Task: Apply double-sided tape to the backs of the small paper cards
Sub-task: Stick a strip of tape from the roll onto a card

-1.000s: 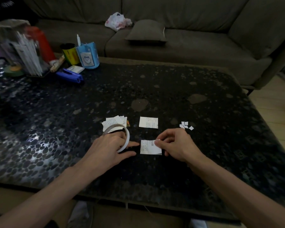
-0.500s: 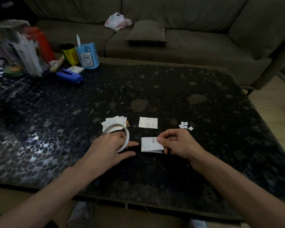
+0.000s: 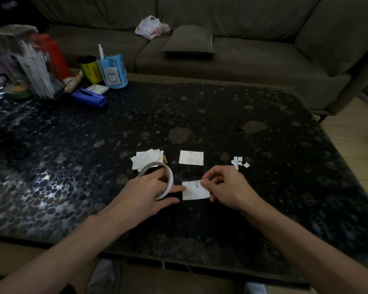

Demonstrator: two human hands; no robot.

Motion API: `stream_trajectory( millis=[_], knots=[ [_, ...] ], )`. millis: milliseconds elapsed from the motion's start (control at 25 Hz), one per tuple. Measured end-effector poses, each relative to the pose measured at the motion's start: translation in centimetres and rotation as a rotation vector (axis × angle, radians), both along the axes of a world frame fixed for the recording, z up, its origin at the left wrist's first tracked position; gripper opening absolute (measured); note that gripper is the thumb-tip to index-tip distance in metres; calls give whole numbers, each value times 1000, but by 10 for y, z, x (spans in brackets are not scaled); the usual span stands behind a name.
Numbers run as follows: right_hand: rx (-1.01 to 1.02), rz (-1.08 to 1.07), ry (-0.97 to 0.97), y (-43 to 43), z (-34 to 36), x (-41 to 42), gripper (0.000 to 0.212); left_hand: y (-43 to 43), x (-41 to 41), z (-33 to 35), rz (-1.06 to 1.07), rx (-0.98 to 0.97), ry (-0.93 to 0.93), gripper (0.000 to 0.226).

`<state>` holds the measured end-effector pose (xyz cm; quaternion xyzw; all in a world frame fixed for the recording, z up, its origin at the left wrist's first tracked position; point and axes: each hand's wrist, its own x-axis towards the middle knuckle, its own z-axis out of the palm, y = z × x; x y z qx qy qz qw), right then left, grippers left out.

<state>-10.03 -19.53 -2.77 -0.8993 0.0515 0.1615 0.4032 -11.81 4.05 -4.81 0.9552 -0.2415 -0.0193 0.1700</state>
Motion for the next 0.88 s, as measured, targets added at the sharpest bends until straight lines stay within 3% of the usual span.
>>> stream_trajectory(
  millis=[320,600,720,880],
  knots=[
    [-78,-17,-105,4,-7,-2,9,-8,-1,2,-43,89,-37,36],
    [-276,-13,-263,11,-14,-7,41,-13,1,4,-43,76,-32,32],
    [-277,-53,-213,8,-11,-3,47,-14,2,3,-29,43,-40,28],
    [-203,-83,-153,-1,-9,0,38,-19,1,2,21,-53,-28,28]
  ],
)
